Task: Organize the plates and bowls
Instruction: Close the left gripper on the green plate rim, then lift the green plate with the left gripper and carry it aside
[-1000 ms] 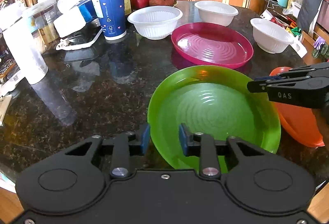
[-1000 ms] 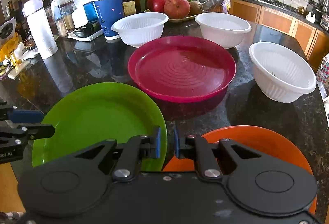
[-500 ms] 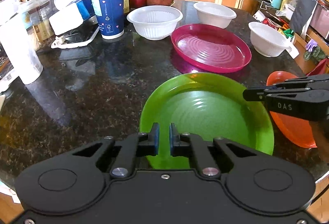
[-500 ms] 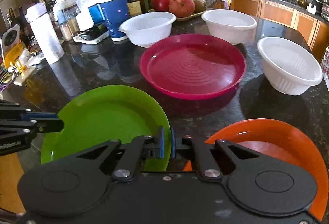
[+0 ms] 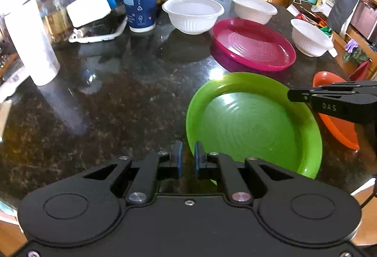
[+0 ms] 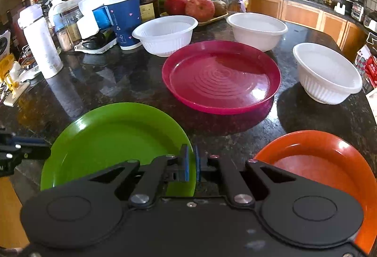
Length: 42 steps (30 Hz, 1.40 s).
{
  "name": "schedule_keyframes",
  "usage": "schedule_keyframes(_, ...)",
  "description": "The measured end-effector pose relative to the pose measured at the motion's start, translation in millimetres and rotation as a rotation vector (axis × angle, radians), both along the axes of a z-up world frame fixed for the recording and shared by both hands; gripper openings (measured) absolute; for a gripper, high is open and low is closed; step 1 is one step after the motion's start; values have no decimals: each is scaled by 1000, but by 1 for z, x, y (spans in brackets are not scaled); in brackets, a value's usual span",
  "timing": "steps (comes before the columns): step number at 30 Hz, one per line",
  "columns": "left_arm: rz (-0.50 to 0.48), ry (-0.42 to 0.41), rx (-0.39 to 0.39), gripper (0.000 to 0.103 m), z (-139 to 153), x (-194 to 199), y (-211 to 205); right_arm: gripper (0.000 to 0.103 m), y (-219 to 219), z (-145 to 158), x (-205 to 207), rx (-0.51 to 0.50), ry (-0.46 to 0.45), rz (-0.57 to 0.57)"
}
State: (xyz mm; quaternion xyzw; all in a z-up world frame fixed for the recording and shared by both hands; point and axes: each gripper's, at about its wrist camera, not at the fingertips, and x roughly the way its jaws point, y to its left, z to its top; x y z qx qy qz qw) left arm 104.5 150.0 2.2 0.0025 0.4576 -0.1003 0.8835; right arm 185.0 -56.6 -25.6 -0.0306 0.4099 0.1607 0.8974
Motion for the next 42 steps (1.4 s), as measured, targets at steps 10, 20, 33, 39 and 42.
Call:
schedule_keyframes(10, -28, 52, -1, 18, -12, 2, -8, 8, -1, -3, -7, -14, 23, -9)
schedule_keyframes(20, 46, 10, 6, 13, -1, 7, 15, 8, 14, 7, -6, 24, 22, 12)
schedule_keyframes(33, 161, 20, 60, 13, 1, 47, 84, 7, 88, 2, 20, 88, 62, 50)
schedule_keyframes(39, 122, 41, 42, 13, -2, 57, 99, 7, 104, 1, 20, 80, 59, 7)
schedule_keyframes(42, 88, 36, 42, 13, -3, 57, 100, 7, 105, 1, 18, 77, 57, -21)
